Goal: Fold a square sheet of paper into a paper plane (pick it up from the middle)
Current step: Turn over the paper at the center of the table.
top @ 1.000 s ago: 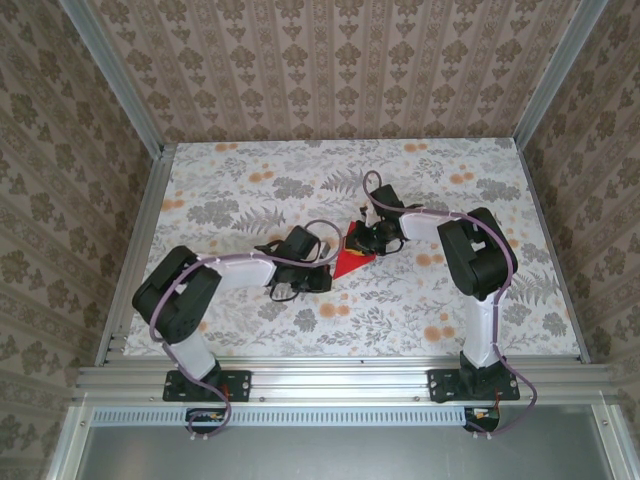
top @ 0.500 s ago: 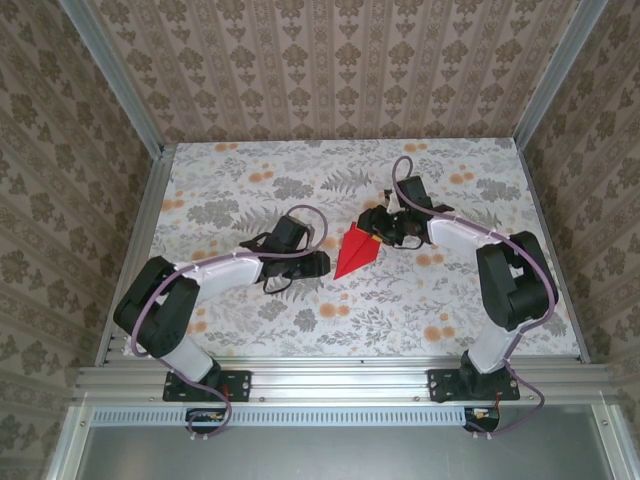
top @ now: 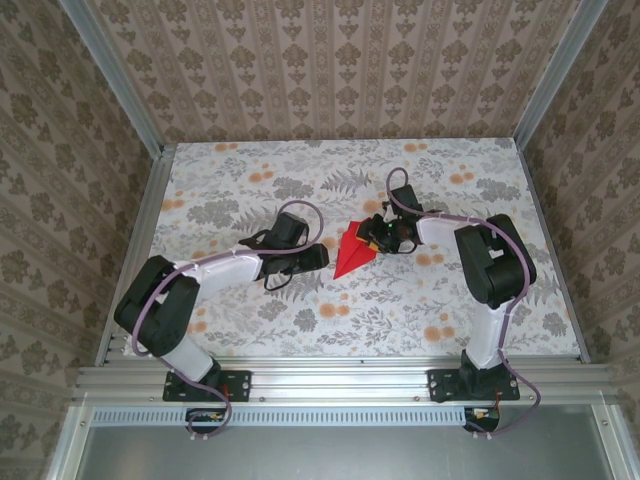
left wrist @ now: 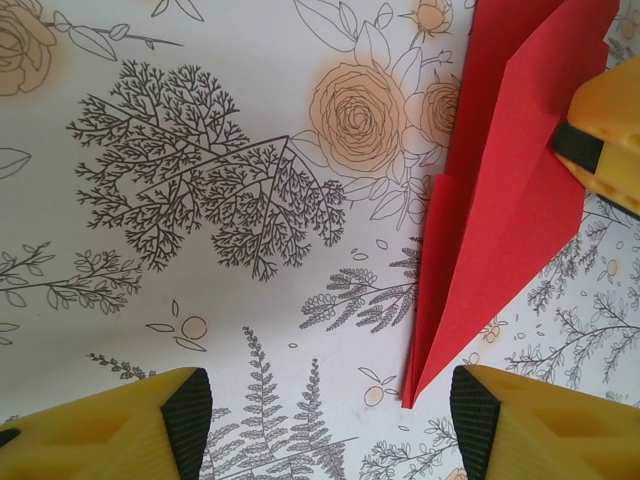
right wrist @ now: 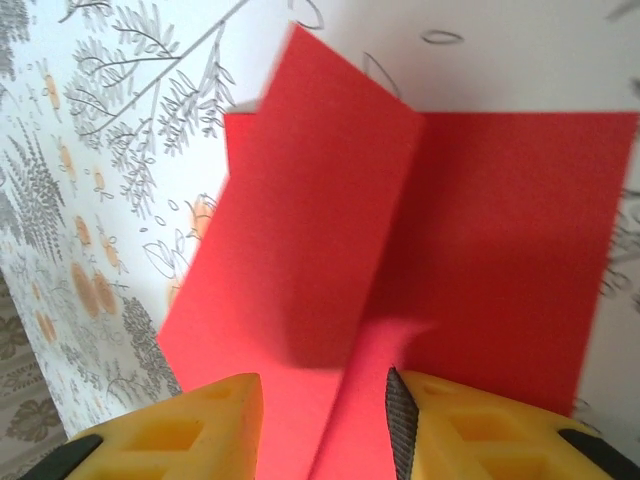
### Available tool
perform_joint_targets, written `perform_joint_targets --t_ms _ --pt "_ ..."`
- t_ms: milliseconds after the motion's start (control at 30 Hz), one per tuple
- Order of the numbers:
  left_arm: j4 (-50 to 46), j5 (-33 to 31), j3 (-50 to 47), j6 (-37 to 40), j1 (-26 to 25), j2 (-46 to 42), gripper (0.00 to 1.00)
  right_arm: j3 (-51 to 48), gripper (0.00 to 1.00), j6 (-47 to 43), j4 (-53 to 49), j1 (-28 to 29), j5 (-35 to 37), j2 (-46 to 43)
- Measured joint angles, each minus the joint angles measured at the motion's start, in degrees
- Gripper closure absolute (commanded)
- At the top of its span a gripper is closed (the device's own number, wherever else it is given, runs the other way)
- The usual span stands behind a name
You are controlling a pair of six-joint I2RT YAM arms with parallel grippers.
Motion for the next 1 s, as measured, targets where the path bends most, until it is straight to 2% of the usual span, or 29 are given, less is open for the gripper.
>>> perform_joint_targets --t_ms 200,633,800,1000 --pt "0.55 0.5 0.92 -0.35 0.35 2.58 0.34 0.07 0.63 0.72 1.62 0.0 -1.03 0.72" --pt "6.36 8.87 4.0 -1.46 0.61 10.14 0.41 0.57 0.72 2.78 4.72 0.52 -5.22 2.51" --pt "6.97 9.9 4.81 -1.57 0.46 11.23 0.46 0.55 0.8 3.87 6.88 1.27 -6.93 2.51" --pt "6.88 9.84 4.85 -1.64 0.46 11.28 0.43 0.5 0.96 3.48 6.97 1.95 -7.56 2.51"
